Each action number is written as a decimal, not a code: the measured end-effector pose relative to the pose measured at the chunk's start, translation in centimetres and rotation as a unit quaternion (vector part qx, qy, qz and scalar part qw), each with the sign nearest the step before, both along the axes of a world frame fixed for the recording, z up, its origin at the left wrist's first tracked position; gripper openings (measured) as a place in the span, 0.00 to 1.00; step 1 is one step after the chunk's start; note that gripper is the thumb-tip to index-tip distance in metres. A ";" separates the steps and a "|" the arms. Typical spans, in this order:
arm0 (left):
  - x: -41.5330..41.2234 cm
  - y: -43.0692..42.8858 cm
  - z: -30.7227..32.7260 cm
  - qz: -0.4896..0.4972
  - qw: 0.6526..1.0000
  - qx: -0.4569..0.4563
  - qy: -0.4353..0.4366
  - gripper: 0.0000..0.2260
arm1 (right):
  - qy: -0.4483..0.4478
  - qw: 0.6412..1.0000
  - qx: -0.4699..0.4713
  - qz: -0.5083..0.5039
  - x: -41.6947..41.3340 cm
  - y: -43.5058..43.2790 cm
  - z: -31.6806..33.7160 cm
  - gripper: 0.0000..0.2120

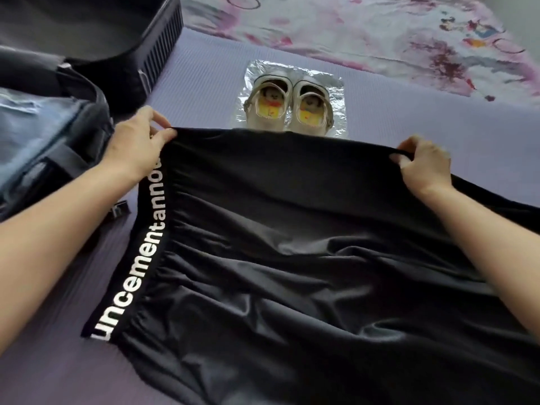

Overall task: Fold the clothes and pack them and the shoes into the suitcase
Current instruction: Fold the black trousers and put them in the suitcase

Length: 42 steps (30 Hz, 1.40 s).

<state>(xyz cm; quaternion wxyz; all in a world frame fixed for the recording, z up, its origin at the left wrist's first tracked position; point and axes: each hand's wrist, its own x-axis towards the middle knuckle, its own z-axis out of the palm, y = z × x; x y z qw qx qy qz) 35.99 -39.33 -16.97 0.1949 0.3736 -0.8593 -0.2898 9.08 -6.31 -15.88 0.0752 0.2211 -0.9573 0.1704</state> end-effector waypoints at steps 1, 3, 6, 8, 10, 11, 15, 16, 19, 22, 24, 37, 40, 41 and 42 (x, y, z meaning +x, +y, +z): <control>0.4 0.0 0.4 -0.012 1.000 0.012 -0.004 0.11 | -0.006 1.000 -0.009 0.001 0.2 0.2 0.2 0.10; 1.3 -0.1 1.4 -0.051 0.998 0.024 -0.017 0.12 | -0.017 0.999 -0.035 0.003 0.5 0.8 1.0 0.10; 3.1 0.0 3.5 -0.099 0.994 0.038 -0.010 0.08 | -0.023 0.996 -0.082 0.022 1.8 2.2 3.5 0.08; 4.6 0.8 5.0 -0.119 0.991 0.055 0.028 0.06 | -0.029 0.992 -0.116 0.037 3.9 4.2 5.5 0.06; 6.5 2.0 6.4 -0.138 0.985 0.073 0.076 0.09 | -0.020 0.990 -0.130 0.059 6.9 6.9 7.1 0.04; 7.6 2.8 6.9 -0.151 0.982 0.070 0.090 0.09 | -0.004 0.990 -0.127 0.067 8.6 8.6 7.6 0.05; 13.1 6.0 6.6 -0.237 0.969 0.003 0.064 0.11 | 0.041 0.992 -0.083 0.085 16.2 15.1 7.2 0.08; 14.5 6.7 6.1 -0.263 0.964 -0.012 0.047 0.13 | 0.041 0.991 -0.072 0.102 18.0 16.4 6.9 0.04; 18.0 8.5 3.8 -0.338 0.939 -0.062 -0.007 0.16 | 0.051 0.989 -0.040 0.130 21.6 19.4 5.0 0.07; 20.4 10.3 1.4 -0.350 0.931 -0.100 -0.036 0.17 | 0.027 0.990 0.006 0.141 23.6 20.8 2.7 0.05; 21.5 10.9 0.1 -0.335 0.936 -0.097 -0.046 0.19 | -0.010 0.990 0.049 0.128 24.6 21.2 1.1 0.10; 23.4 10.1 -1.9 -0.199 0.967 -0.154 -0.027 0.12 | 0.072 0.977 0.070 0.187 28.2 16.1 -1.2 0.06; 23.6 10.3 -0.8 -0.178 0.966 -0.188 0.000 0.08 | 0.108 0.980 0.018 0.166 28.7 16.8 0.4 0.14; 23.7 10.3 -0.5 -0.173 0.965 -0.195 0.012 0.07 | 0.116 0.981 0.006 0.158 29.3 16.9 1.2 0.14; 23.9 10.3 -0.4 -0.171 0.965 -0.199 0.020 0.07 | 0.130 0.979 -0.002 0.159 29.7 17.1 1.4 0.14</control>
